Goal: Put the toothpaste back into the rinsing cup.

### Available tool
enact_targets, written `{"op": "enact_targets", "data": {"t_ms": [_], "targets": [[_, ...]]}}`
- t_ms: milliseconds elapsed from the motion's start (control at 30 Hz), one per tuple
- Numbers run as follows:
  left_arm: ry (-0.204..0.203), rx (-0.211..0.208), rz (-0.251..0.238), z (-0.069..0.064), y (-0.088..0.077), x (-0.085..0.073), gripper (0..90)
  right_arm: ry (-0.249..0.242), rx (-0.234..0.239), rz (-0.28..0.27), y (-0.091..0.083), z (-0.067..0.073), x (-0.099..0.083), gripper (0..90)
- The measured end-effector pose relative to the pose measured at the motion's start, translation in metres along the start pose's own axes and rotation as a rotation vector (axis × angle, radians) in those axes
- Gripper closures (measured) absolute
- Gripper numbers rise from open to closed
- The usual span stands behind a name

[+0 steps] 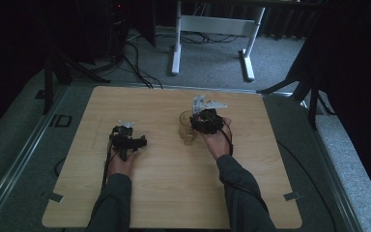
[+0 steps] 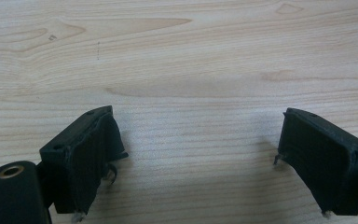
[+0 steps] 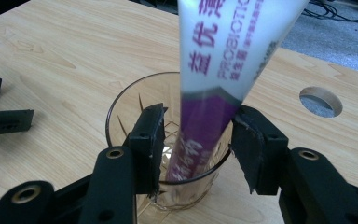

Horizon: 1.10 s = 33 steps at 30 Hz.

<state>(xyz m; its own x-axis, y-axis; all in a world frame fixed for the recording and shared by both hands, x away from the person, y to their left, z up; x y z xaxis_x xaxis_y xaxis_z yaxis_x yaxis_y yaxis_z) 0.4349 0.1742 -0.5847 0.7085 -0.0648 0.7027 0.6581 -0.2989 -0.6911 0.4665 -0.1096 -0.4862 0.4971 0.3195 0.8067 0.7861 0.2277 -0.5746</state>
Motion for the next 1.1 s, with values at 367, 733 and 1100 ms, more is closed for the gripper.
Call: {"op": "enact_targets", "data": {"t_ms": [367, 733, 1100], "targets": [[-0.001, 0.0, -0.001, 0.0, 0.0, 0.0, 11.2, -0.012, 0.019, -0.025, -0.007, 0.004, -0.001, 53.6], [0.0, 0.0, -0.001, 0.0, 0.0, 0.0, 11.2, -0.006, 0.014, -0.018, -0.009, -0.001, -0.008, 53.3], [0.0, 0.0, 0.0, 0.0, 0.0, 0.0, 11.2, 0.053, -0.038, -0.007, -0.031, -0.048, -0.042, 51.4]]}}
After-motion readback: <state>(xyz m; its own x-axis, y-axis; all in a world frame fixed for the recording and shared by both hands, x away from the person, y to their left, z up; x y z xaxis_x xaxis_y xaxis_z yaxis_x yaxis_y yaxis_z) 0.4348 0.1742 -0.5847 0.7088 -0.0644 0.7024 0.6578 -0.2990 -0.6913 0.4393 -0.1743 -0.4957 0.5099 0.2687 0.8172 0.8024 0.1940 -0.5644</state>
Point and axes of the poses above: each handheld gripper's, and its own axes: y roughly forward along the jaws, x roughly out of its top, z roughly to its left, the point moved 3 cm from there along y, roughly forward along the jaws, and after that the axes turned 13 degrees about -x, right-handed, at the moved point
